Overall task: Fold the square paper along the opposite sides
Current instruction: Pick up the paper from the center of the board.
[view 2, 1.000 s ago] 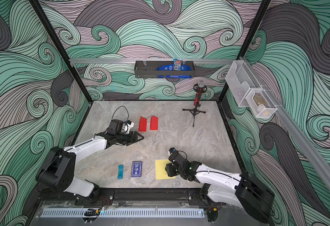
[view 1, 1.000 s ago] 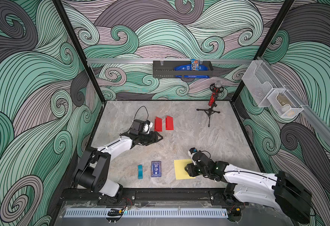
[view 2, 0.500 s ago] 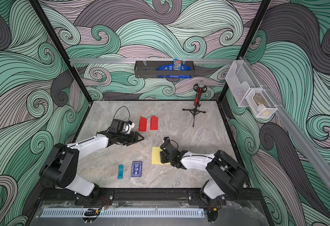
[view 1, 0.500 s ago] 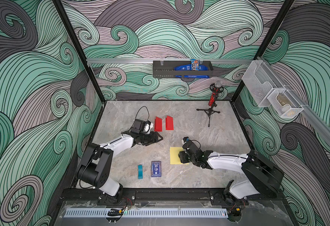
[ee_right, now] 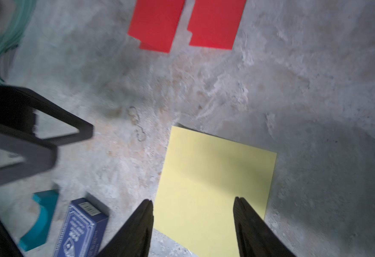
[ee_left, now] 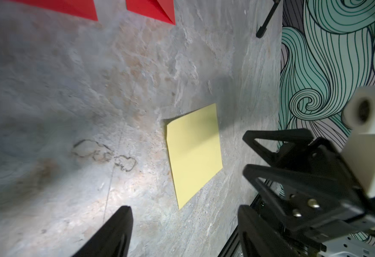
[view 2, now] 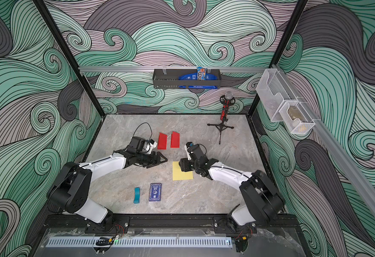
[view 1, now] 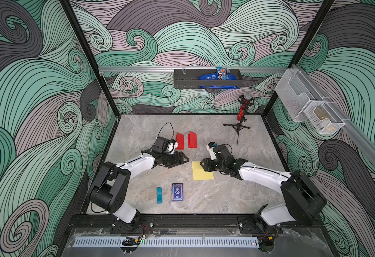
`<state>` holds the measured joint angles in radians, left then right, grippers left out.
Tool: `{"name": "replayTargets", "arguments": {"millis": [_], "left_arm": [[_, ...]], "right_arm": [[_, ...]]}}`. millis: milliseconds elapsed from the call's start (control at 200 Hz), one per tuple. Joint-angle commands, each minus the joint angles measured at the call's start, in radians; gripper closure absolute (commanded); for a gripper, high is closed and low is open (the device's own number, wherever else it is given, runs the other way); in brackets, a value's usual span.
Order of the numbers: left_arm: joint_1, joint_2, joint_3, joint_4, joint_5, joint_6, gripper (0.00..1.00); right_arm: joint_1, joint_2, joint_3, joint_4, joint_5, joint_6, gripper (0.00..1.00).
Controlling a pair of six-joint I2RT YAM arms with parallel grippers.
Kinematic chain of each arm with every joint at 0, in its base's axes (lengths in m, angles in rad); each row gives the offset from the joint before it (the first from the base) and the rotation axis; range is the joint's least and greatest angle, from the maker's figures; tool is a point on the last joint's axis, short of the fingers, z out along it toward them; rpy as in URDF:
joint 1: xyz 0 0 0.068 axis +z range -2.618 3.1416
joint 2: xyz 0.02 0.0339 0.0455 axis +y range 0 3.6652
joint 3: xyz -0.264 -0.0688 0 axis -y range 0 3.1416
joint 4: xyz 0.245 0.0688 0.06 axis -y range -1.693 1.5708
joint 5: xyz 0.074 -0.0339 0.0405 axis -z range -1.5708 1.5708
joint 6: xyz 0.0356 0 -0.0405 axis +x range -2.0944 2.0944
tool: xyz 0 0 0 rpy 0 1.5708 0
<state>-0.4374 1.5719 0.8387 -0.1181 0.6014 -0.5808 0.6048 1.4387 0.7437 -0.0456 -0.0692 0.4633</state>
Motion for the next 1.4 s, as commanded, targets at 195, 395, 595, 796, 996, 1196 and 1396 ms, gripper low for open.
{"name": "replayTargets", "arguments": {"millis": [195, 395, 595, 796, 996, 1196, 1396], "left_arm": [[-0.120, 0.168, 0.112, -0.051, -0.032, -0.031, 0.22], [-0.144, 0.262, 0.152, -0.055, -0.029, -0.023, 0.22], [-0.147, 0.313, 0.138, -0.035, -0.031, -0.014, 0.20], [-0.133, 0.323, 0.151, -0.055, -0.054, 0.012, 0.17], [-0.112, 0.318, 0.147, -0.059, -0.052, 0.046, 0.11], [-0.101, 0.333, 0.146, -0.077, -0.068, 0.073, 0.14], [-0.097, 0.352, 0.149, -0.083, -0.080, 0.090, 0.37]], "right_arm": [[-0.228, 0.020, -0.137, 0.044, -0.391, -0.008, 0.41], [-0.237, 0.080, -0.228, 0.138, -0.451, -0.012, 0.45], [-0.228, 0.133, -0.261, 0.216, -0.486, -0.005, 0.48], [-0.201, 0.189, -0.234, 0.259, -0.508, 0.007, 0.48], [-0.158, 0.233, -0.192, 0.289, -0.512, 0.027, 0.49], [-0.137, 0.245, -0.161, 0.288, -0.509, 0.028, 0.49], [-0.127, 0.229, -0.142, 0.288, -0.512, 0.027, 0.49]]}}
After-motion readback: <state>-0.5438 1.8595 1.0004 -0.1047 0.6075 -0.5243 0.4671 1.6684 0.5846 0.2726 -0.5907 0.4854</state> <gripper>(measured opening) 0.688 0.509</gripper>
